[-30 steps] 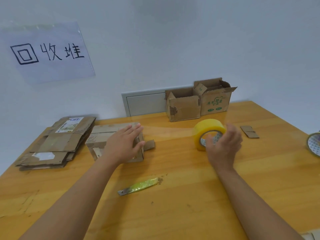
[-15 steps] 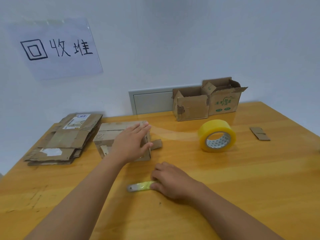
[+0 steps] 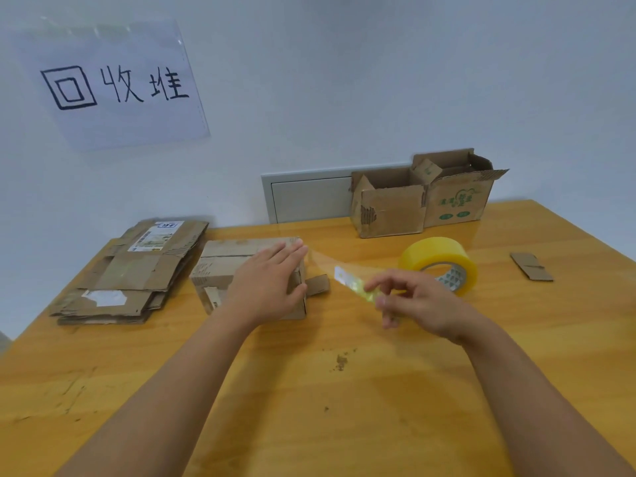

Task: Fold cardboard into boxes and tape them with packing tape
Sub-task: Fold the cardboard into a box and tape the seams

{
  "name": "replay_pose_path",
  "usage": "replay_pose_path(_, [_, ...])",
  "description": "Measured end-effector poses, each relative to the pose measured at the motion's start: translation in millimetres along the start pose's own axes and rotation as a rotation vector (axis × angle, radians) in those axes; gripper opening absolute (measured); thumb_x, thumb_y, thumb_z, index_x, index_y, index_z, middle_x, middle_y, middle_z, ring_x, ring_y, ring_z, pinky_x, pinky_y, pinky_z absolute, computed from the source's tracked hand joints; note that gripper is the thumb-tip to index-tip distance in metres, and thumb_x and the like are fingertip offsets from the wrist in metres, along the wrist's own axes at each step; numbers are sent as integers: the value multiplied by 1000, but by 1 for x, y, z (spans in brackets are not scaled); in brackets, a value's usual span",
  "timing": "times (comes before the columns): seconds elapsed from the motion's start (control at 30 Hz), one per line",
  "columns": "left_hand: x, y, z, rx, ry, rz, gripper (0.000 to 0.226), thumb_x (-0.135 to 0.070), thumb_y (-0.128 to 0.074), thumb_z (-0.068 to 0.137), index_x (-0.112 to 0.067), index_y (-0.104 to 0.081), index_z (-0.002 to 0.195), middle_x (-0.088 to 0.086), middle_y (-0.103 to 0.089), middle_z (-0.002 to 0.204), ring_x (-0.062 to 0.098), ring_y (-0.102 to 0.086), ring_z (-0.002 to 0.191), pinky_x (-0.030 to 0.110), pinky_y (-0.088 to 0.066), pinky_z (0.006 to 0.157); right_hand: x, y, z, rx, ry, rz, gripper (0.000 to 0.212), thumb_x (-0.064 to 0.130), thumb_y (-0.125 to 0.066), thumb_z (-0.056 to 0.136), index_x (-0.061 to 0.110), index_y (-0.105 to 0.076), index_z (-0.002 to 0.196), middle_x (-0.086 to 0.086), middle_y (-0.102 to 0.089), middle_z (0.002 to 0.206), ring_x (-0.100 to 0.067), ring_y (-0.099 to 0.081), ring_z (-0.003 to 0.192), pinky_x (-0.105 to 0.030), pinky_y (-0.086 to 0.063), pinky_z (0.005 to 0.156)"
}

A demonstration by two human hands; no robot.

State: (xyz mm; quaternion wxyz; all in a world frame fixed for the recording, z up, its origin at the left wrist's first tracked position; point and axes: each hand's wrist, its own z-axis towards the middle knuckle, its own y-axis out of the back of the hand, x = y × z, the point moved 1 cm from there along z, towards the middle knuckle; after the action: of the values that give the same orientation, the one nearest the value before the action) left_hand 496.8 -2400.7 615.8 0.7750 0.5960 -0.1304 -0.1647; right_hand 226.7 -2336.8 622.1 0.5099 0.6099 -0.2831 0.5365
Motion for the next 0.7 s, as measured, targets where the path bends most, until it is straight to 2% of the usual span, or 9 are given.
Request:
replay_pose_path(0.1, [-2, 2, 0, 5, 6, 9, 67, -50, -43, 97, -33, -18, 157, -16, -13, 164, 10, -11, 152, 33, -14, 121, 9, -8, 19, -214, 55, 207, 18, 6, -60, 96, 12, -70, 109, -9, -73, 88, -24, -72, 76, -28, -56, 69])
replay_pose_path(0.2, [-4, 4, 0, 11, 7, 13, 66, -51, -42, 97, -34, -19, 157, -16, -13, 164, 9, -10, 152, 31, -12, 121, 13, -16, 42, -260, 41, 484, 22, 24, -51, 101, 15, -66, 114, -8, -75, 105, -24, -72, 93, -31, -57, 78])
replay_pose_path(0.27, [-5, 6, 0, 18, 15, 9, 66, -51, -42, 96, -35, -21, 156, -17, -13, 164, 9, -10, 152, 31, -12, 121, 15, -20, 56, -283, 67, 623, 26, 18, -49, 97, 12, -65, 117, -8, -74, 111, -25, -71, 99, -31, -56, 80])
replay_pose_path(0.37, [-7, 7, -1, 21, 28, 14, 66, -51, -43, 95, -34, -23, 156, -17, -14, 164, 9, -11, 151, 31, -14, 120, 15, -29, 72, -383, 126, 523, 22, 0, -59, 94, 13, -67, 110, -4, -76, 101, -20, -71, 96, -27, -56, 78])
replay_pose_path(0.5, [-7, 5, 0, 7, 30, 28, 65, -52, -43, 94, -33, -29, 154, -16, -19, 163, 10, -15, 150, 32, -18, 120, 8, -43, 86, -575, 112, 321, 6, 14, -72, 89, 17, -67, 88, 0, -69, 75, -11, -66, 72, -24, -54, 69])
replay_pose_path(0.7, [-8, 1, 0, -39, 33, 39, 71, -57, -28, 83, -29, -47, 146, -12, -37, 156, 15, -32, 146, 36, -31, 116, -15, -63, 82, -632, 80, 240, 5, 22, -68, 92, 18, -65, 93, 1, -70, 74, -15, -67, 74, -27, -54, 67])
